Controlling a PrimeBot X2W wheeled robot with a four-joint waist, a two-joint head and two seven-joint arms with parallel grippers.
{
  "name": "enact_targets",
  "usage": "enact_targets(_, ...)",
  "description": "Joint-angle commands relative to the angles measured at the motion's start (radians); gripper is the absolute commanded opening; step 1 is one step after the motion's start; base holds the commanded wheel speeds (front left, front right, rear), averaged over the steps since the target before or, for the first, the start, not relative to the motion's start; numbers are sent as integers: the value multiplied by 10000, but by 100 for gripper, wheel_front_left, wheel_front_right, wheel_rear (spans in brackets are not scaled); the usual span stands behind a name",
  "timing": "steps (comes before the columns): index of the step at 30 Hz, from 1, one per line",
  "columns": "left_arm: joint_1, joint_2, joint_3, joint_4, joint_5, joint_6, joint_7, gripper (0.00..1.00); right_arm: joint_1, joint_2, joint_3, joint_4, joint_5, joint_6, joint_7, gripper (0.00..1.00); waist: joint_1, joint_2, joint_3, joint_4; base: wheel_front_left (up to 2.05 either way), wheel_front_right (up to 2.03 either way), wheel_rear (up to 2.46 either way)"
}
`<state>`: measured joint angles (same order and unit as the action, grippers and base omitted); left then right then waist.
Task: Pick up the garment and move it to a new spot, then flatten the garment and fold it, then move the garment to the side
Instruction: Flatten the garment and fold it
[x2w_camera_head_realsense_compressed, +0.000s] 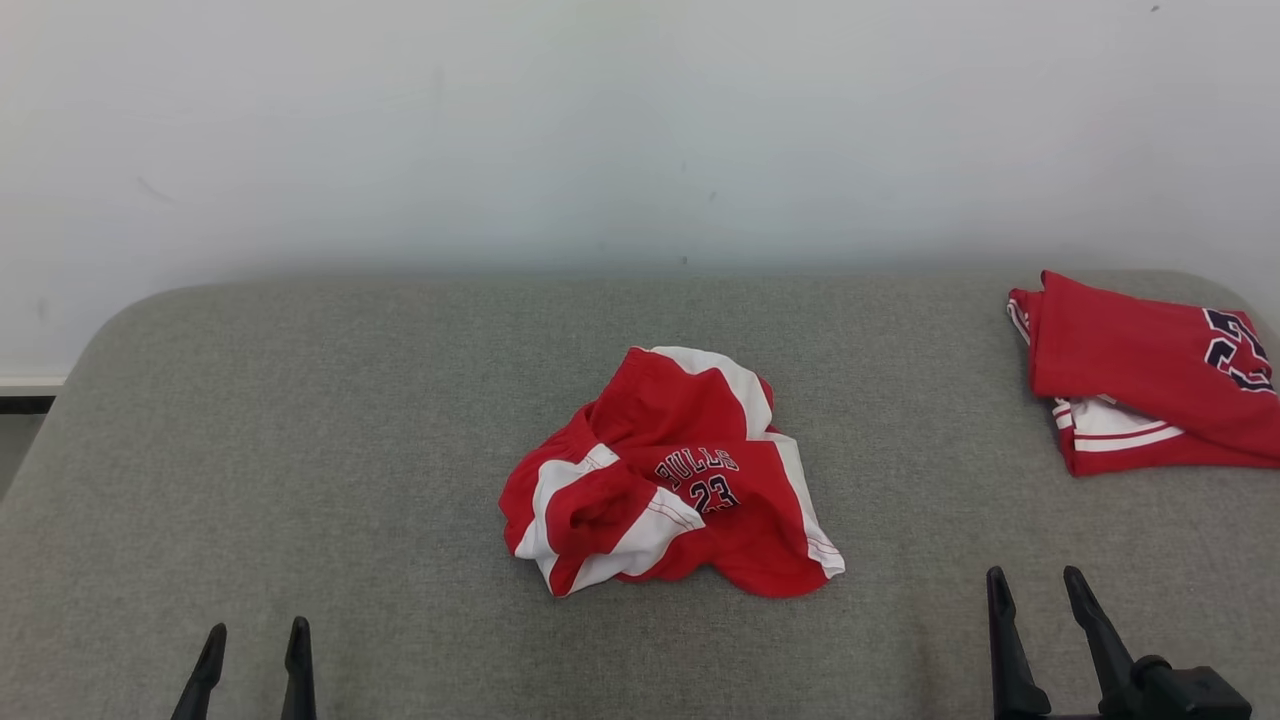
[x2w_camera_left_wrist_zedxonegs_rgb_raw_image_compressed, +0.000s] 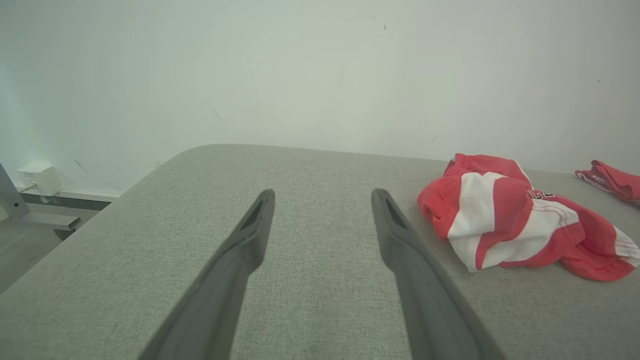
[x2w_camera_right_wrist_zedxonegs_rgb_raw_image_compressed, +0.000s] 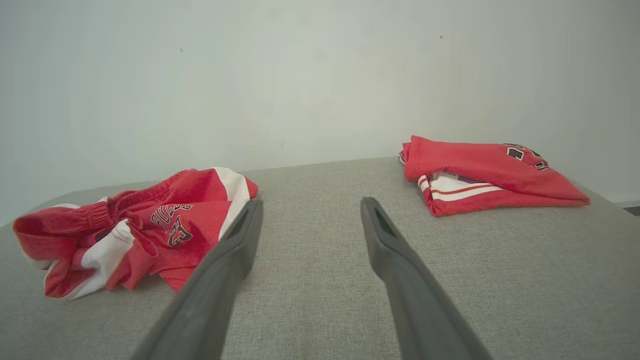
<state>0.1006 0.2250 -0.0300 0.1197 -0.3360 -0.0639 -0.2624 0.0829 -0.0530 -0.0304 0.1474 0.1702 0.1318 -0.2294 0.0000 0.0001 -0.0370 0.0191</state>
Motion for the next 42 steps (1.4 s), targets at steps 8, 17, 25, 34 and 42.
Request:
enact_targets(8, -294, -225, -105, 224, 261, -147, -32, 100, -562, -40, 691, 73, 175, -27, 12, 100, 0, -1, 87, 448, 0, 0, 0)
enact_targets(17, -736, -442, -415, 545, 454, -328, -32, 100, -2270, -516, 1924, 1009, 197, -28, 858, 100, 0, -1, 266, 1391, 0, 0, 0)
enact_targets(25, -1193, -732, -716, 825, 548, -487, -32, 100, -3383, -728, 2545, 2676, 604, -27, 1177, 100, 0, -1, 477, 2390, 0, 0, 0)
enact_targets(34, -1539, -861, -858, 1142, 570, -590, -32, 100, -4397, -846, 3306, 4748, 979, -28, 1374, 94, 0, -1, 726, 3092, 0, 0, 0)
enact_targets(42, -1459, -866, -650, 1255, 637, -644, -32, 100, -4782, -873, 3789, 5599, 1476, -27, 522, 0, 0, -1, 702, 2903, 0, 0, 0)
